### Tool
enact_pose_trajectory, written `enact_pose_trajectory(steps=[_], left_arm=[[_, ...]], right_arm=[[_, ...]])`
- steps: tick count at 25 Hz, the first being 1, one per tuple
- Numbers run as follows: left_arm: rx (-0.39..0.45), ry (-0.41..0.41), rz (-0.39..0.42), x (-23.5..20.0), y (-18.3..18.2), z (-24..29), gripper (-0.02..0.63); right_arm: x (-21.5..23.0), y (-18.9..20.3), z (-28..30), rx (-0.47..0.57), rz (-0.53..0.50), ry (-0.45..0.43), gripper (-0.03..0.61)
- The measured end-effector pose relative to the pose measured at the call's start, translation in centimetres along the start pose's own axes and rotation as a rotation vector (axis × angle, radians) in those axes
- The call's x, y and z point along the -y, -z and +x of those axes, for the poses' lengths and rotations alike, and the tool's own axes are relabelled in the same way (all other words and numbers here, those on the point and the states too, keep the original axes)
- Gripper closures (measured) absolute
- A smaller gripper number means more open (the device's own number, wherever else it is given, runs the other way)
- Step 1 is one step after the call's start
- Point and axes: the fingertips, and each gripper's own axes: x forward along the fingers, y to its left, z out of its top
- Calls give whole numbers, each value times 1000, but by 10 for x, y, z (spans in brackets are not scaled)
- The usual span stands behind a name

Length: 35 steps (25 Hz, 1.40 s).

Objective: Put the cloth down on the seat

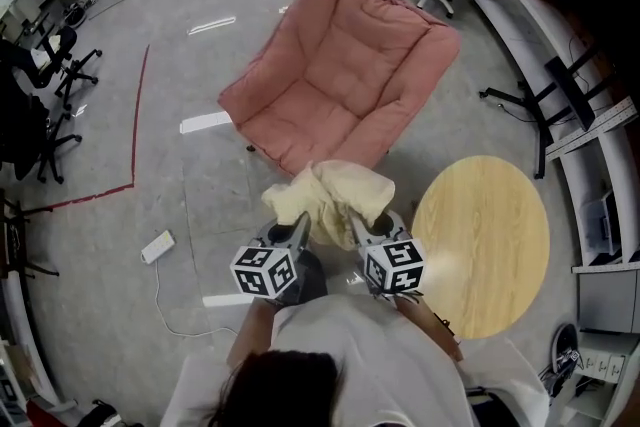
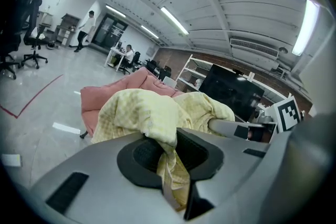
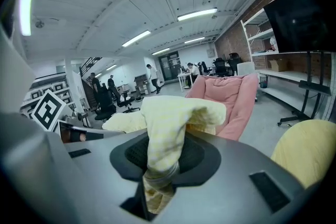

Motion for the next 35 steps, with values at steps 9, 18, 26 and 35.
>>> enact_pose_trajectory(steps=[9, 18, 26, 35], left_arm=[[-61, 40, 0, -65, -44, 26, 528], [-89, 78, 25, -102, -84, 59, 528], [-120, 86, 35, -118, -103, 93, 528], [-153, 79, 47, -125, -121, 167, 528]], right_arm=[[-11, -20, 74, -20, 37, 52, 468], [-3, -43, 125, -23, 54, 101, 468], [20, -54, 161, -46, 59, 119, 468], [82, -65, 202, -71, 98, 133, 468]])
